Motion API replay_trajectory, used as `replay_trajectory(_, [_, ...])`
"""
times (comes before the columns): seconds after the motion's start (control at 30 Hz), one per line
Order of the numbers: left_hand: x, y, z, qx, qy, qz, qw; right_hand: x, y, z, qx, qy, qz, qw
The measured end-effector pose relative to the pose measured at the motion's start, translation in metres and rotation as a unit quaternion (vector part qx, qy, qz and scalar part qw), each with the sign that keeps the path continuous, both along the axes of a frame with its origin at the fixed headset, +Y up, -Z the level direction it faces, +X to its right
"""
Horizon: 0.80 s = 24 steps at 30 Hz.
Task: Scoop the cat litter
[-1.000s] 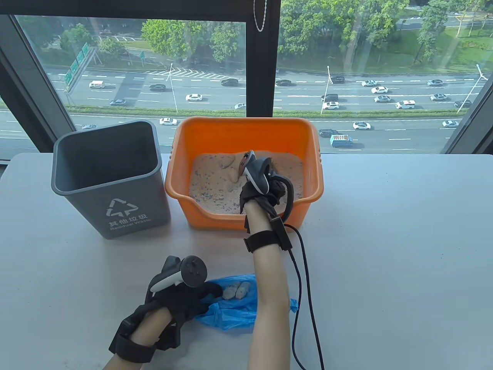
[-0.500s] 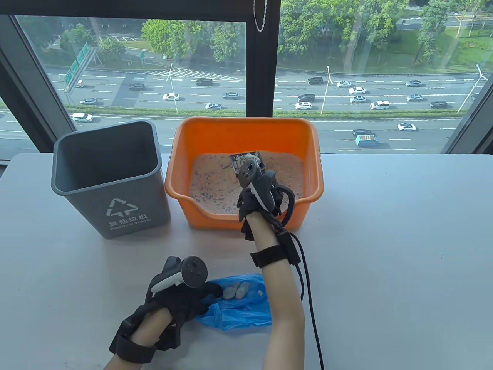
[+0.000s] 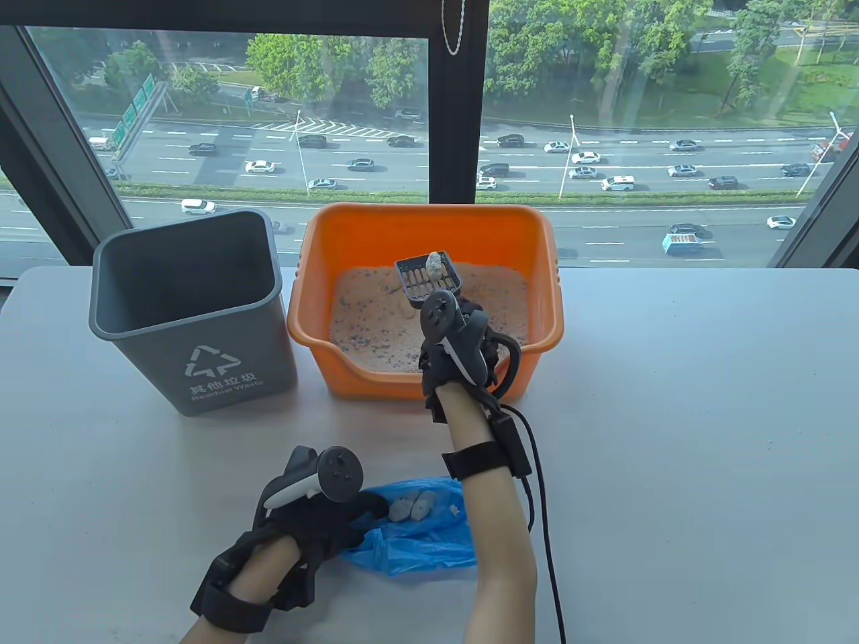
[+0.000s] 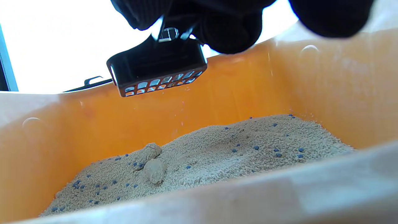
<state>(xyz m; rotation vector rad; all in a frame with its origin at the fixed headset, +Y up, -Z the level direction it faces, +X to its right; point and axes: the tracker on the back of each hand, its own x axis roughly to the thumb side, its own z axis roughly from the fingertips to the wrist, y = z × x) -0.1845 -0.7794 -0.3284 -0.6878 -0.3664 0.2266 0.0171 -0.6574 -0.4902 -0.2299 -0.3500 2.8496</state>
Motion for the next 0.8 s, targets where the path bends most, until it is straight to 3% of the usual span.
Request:
replay_trajectory(0.07, [0.000, 0.000, 0.000, 0.000, 0.000, -0.001, 1.000, 0.002, 0.000, 0.002, -0.027, 0.021, -0.012, 0.999])
replay_trajectory(0.13, [0.000, 0.000, 0.000, 0.000, 0.000, -0.001, 1.000, 0.003, 0.001, 0.007, 0.032, -0.005, -0.006, 0.999])
replay_trajectory(0.23, [0.000, 0.000, 0.000, 0.000, 0.000, -0.001, 1.000, 0.006, 0.000, 0.009, -0.020, 0.037, -0.006, 0.999])
replay_trajectory(0.3, [0.000, 0.000, 0.000, 0.000, 0.000, 0.000, 1.000, 0.008, 0.000, 0.016, 0.033, -0.003, -0.012, 0.999])
replay_trajectory(0.4, [0.001, 0.000, 0.000, 0.000, 0.000, -0.001, 1.000, 0.012, 0.000, 0.020, -0.022, 0.002, -0.015, 1.000])
replay_trajectory(0.47, [0.001, 0.000, 0.000, 0.000, 0.000, -0.001, 1.000, 0.014, 0.001, 0.023, 0.005, 0.011, -0.023, 1.000])
replay_trajectory(0.63, [0.002, 0.000, 0.000, 0.001, -0.002, -0.002, 1.000, 0.018, 0.012, 0.042, 0.003, 0.028, -0.020, 0.999])
replay_trajectory(0.8, [0.002, 0.000, 0.000, 0.002, -0.002, -0.003, 1.000, 0.026, 0.028, 0.075, -0.009, 0.066, -0.041, 0.997])
